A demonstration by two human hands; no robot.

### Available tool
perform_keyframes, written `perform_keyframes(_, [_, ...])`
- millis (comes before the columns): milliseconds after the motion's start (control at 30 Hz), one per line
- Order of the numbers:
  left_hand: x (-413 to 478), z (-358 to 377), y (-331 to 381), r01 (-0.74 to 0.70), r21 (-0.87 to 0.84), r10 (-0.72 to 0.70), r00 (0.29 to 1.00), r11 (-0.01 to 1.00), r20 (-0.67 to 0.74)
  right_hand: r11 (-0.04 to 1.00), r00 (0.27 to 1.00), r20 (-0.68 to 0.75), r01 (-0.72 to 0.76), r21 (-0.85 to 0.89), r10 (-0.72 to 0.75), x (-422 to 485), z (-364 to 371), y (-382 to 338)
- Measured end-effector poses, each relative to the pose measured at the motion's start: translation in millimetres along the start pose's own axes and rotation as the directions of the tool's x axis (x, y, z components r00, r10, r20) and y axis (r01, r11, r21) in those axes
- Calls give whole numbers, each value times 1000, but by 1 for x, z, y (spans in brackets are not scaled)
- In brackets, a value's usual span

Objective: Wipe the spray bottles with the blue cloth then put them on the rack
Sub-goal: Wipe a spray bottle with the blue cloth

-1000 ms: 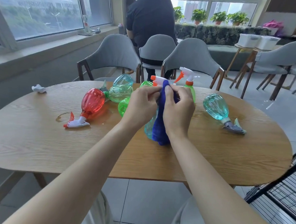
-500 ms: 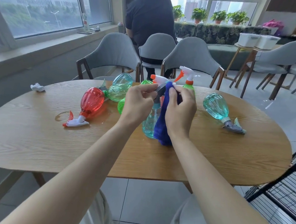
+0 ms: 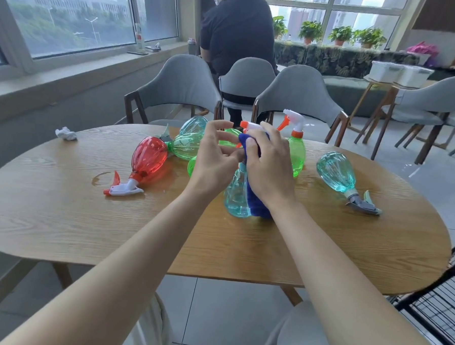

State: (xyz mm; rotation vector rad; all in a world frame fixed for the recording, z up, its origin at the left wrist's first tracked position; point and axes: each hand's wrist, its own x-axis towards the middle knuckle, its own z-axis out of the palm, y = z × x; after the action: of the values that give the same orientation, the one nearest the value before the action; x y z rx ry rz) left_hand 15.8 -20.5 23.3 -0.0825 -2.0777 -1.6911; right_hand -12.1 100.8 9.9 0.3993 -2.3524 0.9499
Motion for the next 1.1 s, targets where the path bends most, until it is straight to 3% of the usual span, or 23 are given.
perform_keyframes(133, [-3,-2,-1,-94,72,94,996,993,13,997,994,101,25,78,-33,-3,1,-1])
perform_keyframes(267, [-5,-1,-2,-138,132,137,990,982,18,992,993,113,5,124,-19,0,-2,-1])
perform_keyframes(633, [-11,1,-3,-121,16,122,986,992,-116,974,981,-46,195,117,-191,-16,2,12])
perform_keyframes(767, [-11,-3,-5,-72,-39,66,988,997,-138,942,997,-81,31,335,-4,-19,-5,5])
perform_keyframes(967, [-6,-8,-1,-56,27,58,991,998,-117,948,986,-164,83,308,-33,-17,-2,7])
perform_keyframes(1100, [0,-9,-5,-1,89,8,997,996,-77,915,941,-244,-130,382,235,-17,2,9])
